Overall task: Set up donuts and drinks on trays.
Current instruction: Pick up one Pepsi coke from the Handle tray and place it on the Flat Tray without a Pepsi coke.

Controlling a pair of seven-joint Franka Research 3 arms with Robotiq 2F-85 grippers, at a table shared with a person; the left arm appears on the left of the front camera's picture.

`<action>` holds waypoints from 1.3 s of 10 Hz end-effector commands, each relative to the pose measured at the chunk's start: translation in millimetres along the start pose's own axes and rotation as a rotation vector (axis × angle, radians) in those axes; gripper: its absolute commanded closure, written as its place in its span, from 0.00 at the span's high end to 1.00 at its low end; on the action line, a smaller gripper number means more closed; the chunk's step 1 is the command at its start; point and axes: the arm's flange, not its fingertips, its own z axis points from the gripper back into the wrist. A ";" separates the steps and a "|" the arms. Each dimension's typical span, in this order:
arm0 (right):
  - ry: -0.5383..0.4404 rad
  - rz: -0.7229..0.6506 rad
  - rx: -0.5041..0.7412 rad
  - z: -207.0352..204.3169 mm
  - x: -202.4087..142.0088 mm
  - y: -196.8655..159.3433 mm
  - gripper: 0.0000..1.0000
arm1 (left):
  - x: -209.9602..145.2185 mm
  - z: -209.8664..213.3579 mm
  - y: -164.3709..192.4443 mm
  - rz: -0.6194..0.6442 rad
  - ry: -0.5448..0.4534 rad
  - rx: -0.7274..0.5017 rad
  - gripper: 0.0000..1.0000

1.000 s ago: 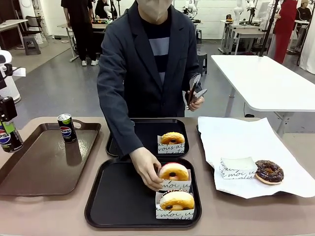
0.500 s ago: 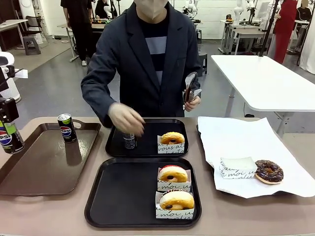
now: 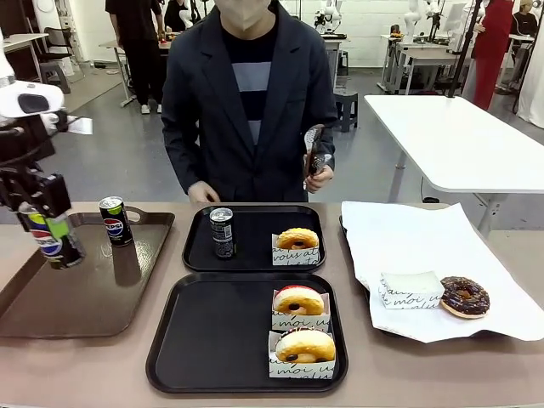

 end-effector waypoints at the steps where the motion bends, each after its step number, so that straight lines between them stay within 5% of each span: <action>1: -0.013 0.019 0.020 0.5 0.8 -1.3 1.00 | -6.5 -8.5 -44.5 -0.058 0.000 0.010 0.58; 6: -0.013 0.019 0.020 0.5 0.8 -1.3 1.00 | 20.0 -56.5 -150.4 -0.201 0.017 0.029 0.58; 13: -0.013 0.019 0.020 0.5 0.8 -1.3 1.00 | 89.5 -132.0 -172.6 -0.208 0.032 0.002 0.58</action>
